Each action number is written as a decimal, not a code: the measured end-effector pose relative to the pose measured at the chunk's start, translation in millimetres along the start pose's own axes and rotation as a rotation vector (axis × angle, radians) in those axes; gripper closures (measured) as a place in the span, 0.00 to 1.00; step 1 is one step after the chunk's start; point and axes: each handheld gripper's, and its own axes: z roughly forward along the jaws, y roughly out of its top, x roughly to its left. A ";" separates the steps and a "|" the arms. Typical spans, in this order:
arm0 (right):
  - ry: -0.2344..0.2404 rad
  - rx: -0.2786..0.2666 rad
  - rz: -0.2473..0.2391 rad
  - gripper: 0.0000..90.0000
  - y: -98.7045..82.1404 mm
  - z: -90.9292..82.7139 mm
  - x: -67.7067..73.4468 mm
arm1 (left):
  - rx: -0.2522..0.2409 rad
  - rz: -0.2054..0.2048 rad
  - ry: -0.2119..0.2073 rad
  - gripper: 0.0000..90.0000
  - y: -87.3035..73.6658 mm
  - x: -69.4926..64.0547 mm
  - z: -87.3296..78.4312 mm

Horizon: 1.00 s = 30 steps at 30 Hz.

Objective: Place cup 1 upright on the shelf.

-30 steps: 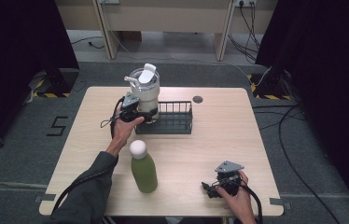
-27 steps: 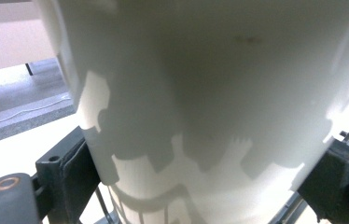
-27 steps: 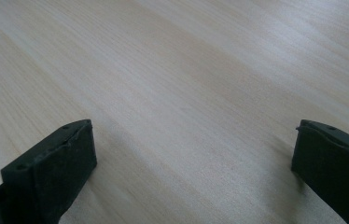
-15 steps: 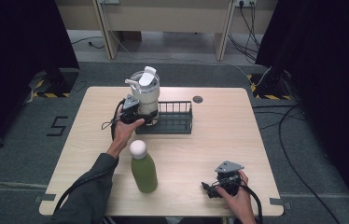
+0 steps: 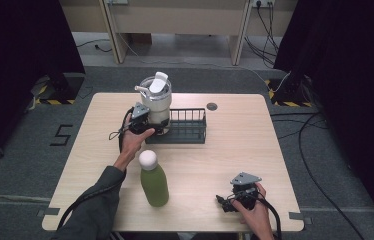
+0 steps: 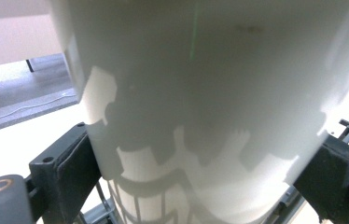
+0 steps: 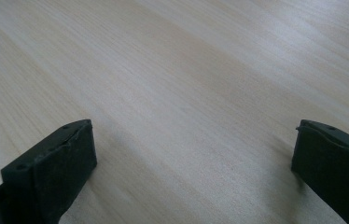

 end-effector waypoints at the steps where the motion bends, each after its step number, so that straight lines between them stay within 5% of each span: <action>1: 0.001 0.001 -0.002 0.00 0.0 -0.1 0.0 | -0.001 -0.002 -0.001 0.10 -0.3 0.0 -0.7; 18: 0.002 0.000 -0.001 0.00 0.0 0.0 0.2 | -0.005 -0.025 -0.023 0.14 -3.2 2.5 -17.7; 21: 0.002 0.000 0.000 0.00 0.0 0.1 0.2 | 0.005 0.006 -0.023 0.16 -2.6 5.4 -23.3; 22: 0.002 0.000 0.000 0.00 0.0 0.0 0.2 | -0.006 -0.021 -0.025 0.16 -2.6 4.2 -24.3; 25: 0.001 -0.001 -0.003 0.00 -0.1 0.2 0.0 | -0.001 0.001 -0.018 0.16 -0.8 7.0 -31.7; 26: 0.001 -0.001 -0.003 0.00 -0.1 0.2 0.0 | -0.012 -0.028 -0.020 0.16 -0.8 5.7 -32.9; 30: 0.001 0.000 0.000 0.00 -0.1 0.1 0.3 | -0.013 -0.030 -0.012 0.16 -0.2 8.8 -42.0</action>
